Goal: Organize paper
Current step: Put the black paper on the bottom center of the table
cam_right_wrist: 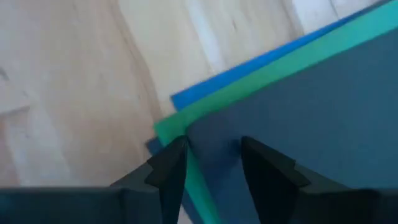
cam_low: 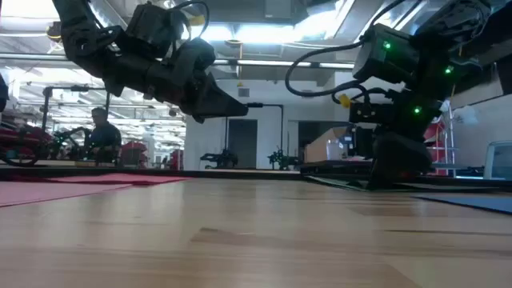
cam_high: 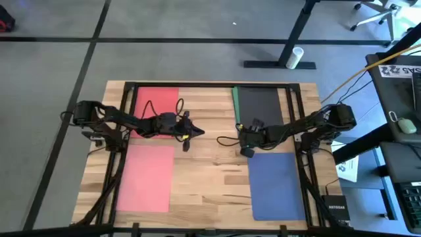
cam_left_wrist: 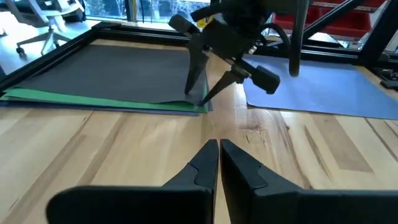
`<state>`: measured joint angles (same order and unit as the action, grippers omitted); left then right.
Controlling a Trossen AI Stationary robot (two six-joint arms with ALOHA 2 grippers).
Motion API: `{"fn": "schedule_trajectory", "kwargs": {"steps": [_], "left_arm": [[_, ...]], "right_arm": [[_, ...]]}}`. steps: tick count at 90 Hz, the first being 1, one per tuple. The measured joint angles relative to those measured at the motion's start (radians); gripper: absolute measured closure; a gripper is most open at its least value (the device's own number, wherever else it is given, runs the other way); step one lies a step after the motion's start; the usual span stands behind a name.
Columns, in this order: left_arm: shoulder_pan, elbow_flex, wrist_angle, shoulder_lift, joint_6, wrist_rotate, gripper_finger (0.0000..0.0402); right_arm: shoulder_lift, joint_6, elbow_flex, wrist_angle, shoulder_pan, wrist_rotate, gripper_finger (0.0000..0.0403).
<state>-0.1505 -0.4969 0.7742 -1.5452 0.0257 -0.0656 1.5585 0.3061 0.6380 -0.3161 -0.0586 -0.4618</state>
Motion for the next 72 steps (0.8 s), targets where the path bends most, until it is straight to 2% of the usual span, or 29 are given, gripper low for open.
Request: {"fn": "schedule_trajectory", "kwargs": {"steps": [30, 52, 72], "left_arm": [[0.000, 0.000, -0.010, 0.000, 0.000, 0.000, 0.0402], [0.000, 0.000, -0.009, 0.000, 0.000, 0.000, 0.0402], [0.000, 0.000, -0.009, 0.000, 0.000, 0.000, 0.0402]], "right_arm": [[0.017, 0.005, 0.017, -0.011, -0.001, -0.024, 0.0272], [0.017, 0.000, 0.083, -0.077, -0.003, -0.024, 0.0330], [0.017, -0.022, 0.143, -0.123, -0.051, -0.027, 0.0394]]}}
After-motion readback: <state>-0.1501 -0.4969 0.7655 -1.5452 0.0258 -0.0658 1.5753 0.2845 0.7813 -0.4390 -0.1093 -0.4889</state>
